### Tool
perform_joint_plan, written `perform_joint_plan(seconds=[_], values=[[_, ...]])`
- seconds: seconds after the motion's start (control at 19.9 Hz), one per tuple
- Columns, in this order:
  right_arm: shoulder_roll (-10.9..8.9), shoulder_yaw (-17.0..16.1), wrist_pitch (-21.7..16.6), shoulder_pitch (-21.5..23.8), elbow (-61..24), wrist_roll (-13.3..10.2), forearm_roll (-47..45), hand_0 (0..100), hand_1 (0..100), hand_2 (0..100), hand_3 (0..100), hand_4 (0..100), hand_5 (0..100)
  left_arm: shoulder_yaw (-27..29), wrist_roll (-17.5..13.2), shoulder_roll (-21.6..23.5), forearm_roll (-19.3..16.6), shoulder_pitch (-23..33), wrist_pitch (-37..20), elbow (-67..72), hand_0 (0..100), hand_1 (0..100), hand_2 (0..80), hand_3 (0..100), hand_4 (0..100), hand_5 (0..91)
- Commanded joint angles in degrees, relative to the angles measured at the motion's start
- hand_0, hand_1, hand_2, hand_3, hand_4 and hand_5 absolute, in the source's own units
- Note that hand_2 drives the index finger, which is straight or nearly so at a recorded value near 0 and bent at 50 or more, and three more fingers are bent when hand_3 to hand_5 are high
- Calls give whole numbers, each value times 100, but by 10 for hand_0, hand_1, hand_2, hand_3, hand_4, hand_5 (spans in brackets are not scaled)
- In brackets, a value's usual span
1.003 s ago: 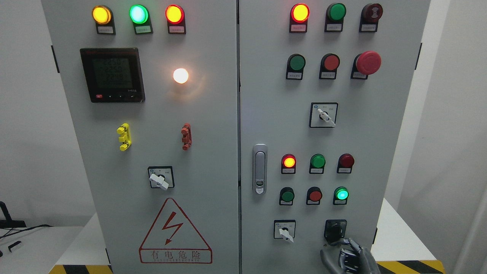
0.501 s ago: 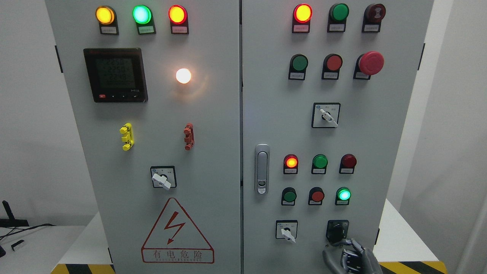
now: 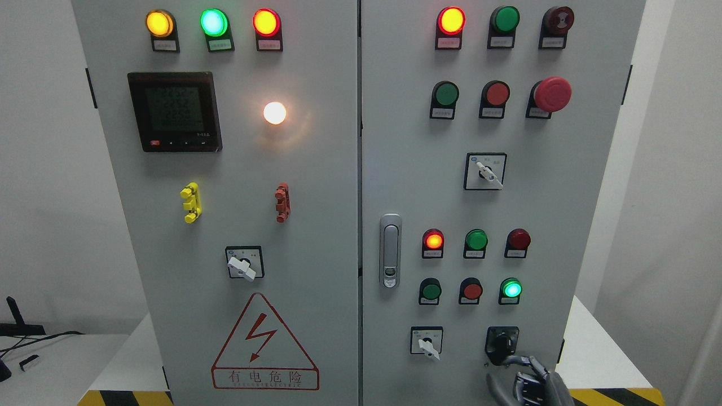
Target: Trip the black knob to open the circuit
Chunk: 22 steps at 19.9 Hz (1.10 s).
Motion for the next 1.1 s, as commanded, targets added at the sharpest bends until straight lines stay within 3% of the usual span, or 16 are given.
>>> perform_joint_plan(seconds=[0.0,0.5,0.8,0.9,1.05], values=[[-28,-222,20,63,91,2,-122,248,718,414,1000,1000,954,0,3,-8,-176,0,2,0,120,389,0,0,0,0],[-28,-451,12,80,126,117,-113,247,718,415,1000,1000,954,0,3,1,-176,0,2,0,120,389,0,0,0,0],[-89,-618,-6,326,-48,151,-157,248,718,424,1000,1000,954,0,3,1,-176,0,2,0,120,389,0,0,0,0],[-98,-679,-6,492,-250,318,-183,293,655,464,1000,1000,939,0,3,1,-176,0,2,0,120,389,0,0,0,0],[-107,-767,12,922,-689,354,-550,286,532,493,1000,985,912,0,3,1,-176,0,2,0,120,389,0,0,0,0]])
